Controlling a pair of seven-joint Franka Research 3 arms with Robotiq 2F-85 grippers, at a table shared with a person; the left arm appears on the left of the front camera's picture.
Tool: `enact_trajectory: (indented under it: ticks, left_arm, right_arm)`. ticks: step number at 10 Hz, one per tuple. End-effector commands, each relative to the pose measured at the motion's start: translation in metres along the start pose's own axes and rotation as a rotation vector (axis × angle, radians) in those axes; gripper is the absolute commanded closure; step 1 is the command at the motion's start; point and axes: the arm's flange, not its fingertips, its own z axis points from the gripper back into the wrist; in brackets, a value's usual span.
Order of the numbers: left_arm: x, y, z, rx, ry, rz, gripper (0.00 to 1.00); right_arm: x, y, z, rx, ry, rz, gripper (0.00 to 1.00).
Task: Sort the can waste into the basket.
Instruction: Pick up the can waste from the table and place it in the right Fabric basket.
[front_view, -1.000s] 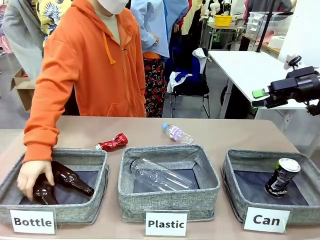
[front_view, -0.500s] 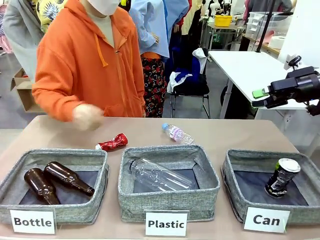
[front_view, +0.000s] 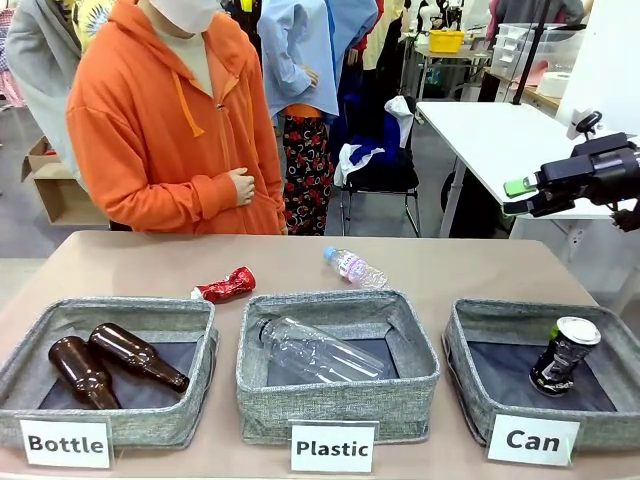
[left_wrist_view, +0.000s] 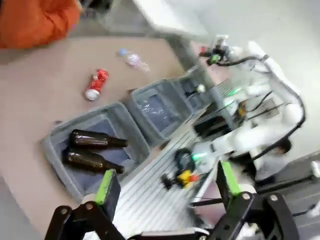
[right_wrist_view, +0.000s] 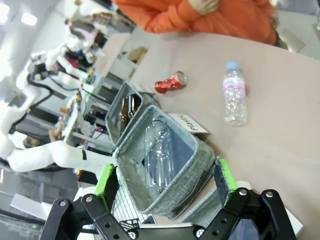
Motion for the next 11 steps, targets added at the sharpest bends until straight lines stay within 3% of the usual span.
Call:
enact_trajectory:
  ticks: [1,5,7,8,9,10,11]
  left_arm:
    - [0.030,-0.030,-0.100,0.140,0.194,-0.211,0.00]
    - [0.042,-0.055,-0.261,0.321,0.419,-0.660,0.00]
    - [0.036,-0.057,-0.317,0.410,0.431,-0.831,0.00]
    - [0.027,-0.056,-0.340,0.397,0.430,-0.860,0.00]
    - [0.024,-0.052,-0.358,0.450,0.431,-0.777,0.00]
    - [0.036,-0.070,-0.332,0.389,0.462,-0.827,0.00]
    - [0.036,-0.070,-0.332,0.389,0.462,-0.827,0.00]
  right_arm:
    - [-0.001,0.001,0.002,0.003,0.005,0.019,0.00]
    - [-0.001,0.001,0.002,0.003,0.005,0.019,0.00]
    - [-0.001,0.001,0.002,0.003,0.005,0.019,0.00]
    - [-0.001,0.001,0.002,0.003,0.005,0.019,0.00]
    - [-0.001,0.001,0.002,0.003,0.005,0.019,0.00]
    - [-0.001,0.001,0.002,0.003,0.005,0.019,0.00]
    - [-0.001,0.001,0.002,0.003,0.005,0.019,0.00]
